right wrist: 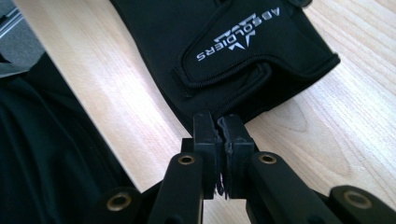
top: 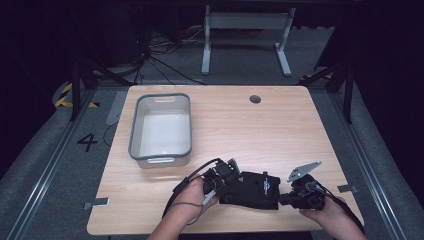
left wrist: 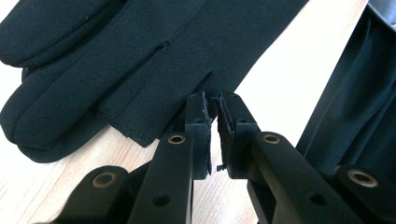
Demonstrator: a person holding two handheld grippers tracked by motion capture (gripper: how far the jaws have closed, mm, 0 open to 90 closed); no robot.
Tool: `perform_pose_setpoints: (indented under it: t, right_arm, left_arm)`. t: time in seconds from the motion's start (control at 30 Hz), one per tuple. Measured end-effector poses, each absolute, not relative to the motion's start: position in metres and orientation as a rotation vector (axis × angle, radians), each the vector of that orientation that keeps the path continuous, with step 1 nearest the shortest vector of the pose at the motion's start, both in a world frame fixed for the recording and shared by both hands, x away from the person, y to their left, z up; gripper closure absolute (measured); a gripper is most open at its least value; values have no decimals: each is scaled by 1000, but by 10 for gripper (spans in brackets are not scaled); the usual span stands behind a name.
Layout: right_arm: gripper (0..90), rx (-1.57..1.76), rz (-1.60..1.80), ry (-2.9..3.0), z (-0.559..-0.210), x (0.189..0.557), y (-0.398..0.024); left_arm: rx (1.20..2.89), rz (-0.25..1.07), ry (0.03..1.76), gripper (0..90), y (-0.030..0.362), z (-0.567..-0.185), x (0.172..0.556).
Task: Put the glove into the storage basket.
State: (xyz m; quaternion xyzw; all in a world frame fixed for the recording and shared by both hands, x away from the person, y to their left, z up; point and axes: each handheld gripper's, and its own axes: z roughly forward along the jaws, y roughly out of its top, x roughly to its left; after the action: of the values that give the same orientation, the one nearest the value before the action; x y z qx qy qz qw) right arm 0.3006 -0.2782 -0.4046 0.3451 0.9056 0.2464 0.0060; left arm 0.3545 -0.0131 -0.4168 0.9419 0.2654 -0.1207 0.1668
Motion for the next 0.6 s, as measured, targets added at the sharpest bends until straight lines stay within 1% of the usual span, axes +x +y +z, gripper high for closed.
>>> perform_pose_setpoints:
  t: [0.07, 0.17, 0.27, 0.43, 0.5, 0.53, 0.6]
  right_arm:
    - [854, 1074, 776, 2854, -404, 299, -277]
    - [764, 1102, 714, 2936, -414, 301, -276]
    - [741, 1134, 707, 2933, -417, 303, -278]
    - [712, 1144, 780, 2851, -405, 305, -286]
    - [705, 1161, 811, 2799, -402, 306, -291]
    - [702, 1172, 822, 2771, -401, 307, -294]
    - [697, 1185, 831, 2733, -401, 309, -297]
  left_arm:
    - [2691, -346, 755, 826, -14, -417, 355]
    - [2684, -341, 754, 823, -14, -416, 355]
    - [2666, -321, 748, 820, -13, -413, 356]
    - [2621, -288, 746, 792, -11, -405, 356]
    - [2599, -257, 737, 766, -11, -401, 356]
    - [2589, -247, 736, 738, -11, -400, 356]
    - [2567, -228, 725, 718, -11, -397, 356]
